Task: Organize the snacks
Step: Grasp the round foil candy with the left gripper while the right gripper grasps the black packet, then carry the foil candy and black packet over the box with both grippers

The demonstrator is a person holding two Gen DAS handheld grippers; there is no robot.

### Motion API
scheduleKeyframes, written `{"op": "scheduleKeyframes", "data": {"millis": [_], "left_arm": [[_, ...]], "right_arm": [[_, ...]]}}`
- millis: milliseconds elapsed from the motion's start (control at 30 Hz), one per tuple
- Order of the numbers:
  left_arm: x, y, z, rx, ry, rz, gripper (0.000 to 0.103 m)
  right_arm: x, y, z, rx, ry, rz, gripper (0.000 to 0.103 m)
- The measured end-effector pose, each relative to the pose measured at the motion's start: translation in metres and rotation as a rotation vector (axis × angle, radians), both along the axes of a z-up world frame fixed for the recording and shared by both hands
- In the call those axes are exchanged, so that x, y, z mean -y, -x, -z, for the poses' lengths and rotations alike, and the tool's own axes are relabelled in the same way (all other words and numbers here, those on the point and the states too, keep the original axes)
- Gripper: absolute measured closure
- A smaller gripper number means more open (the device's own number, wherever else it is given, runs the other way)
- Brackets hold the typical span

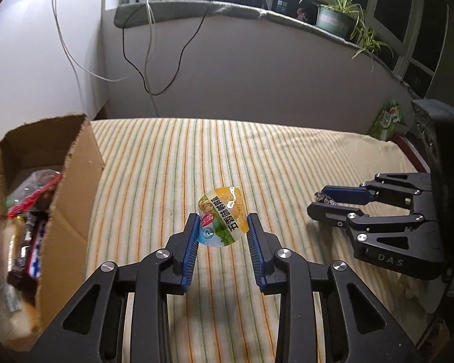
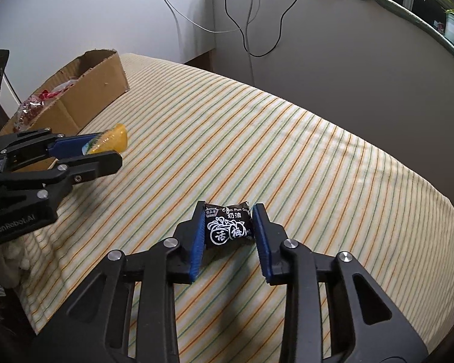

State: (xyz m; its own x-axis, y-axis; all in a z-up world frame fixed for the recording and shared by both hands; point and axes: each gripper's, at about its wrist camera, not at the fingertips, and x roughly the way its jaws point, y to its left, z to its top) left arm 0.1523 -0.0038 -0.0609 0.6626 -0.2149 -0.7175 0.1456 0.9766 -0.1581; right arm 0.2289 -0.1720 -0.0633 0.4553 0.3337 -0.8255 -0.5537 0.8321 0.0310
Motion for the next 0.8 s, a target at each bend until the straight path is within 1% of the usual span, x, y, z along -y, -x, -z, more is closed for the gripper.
{"op": "scheduleKeyframes", "data": {"millis": [33, 67, 133, 233, 300, 333, 433, 533, 667, 800], "left_arm": [[0.0, 0.003, -0.003, 0.007, 0.0, 0.0, 0.073], [-0.001, 0.007, -0.007, 0.017, 0.002, 0.0, 0.073], [0.0, 0.011, -0.012, 0.029, 0.0, -0.001, 0.073], [-0.004, 0.019, -0.017, 0.04, -0.002, -0.006, 0.073], [-0.005, 0.024, -0.02, 0.047, -0.004, -0.009, 0.073], [-0.005, 0.026, -0.021, 0.05, -0.006, -0.011, 0.073], [-0.008, 0.034, -0.024, 0.058, -0.007, -0.013, 0.073], [-0.012, 0.039, -0.028, 0.068, 0.0, -0.019, 0.073], [-0.022, 0.048, -0.036, 0.087, 0.009, -0.033, 0.073], [-0.039, 0.056, -0.042, 0.103, 0.015, -0.062, 0.073]], "right_arm": [[0.0, 0.002, -0.002, 0.001, 0.0, -0.001, 0.075], [-0.001, 0.004, -0.004, 0.003, -0.001, -0.004, 0.084], [-0.003, 0.008, -0.008, 0.01, 0.002, -0.007, 0.084], [-0.005, 0.01, -0.007, 0.009, 0.026, -0.004, 0.091], [-0.004, 0.009, -0.002, 0.003, 0.043, 0.002, 0.093], [-0.003, 0.009, -0.001, 0.001, 0.045, 0.011, 0.093], [0.003, 0.009, -0.002, -0.009, 0.003, 0.035, 0.093], [0.006, 0.011, -0.004, -0.004, -0.004, 0.042, 0.093], [0.009, 0.018, -0.013, 0.013, -0.014, 0.042, 0.093], [0.002, 0.026, -0.027, 0.032, -0.027, 0.026, 0.093]]}}
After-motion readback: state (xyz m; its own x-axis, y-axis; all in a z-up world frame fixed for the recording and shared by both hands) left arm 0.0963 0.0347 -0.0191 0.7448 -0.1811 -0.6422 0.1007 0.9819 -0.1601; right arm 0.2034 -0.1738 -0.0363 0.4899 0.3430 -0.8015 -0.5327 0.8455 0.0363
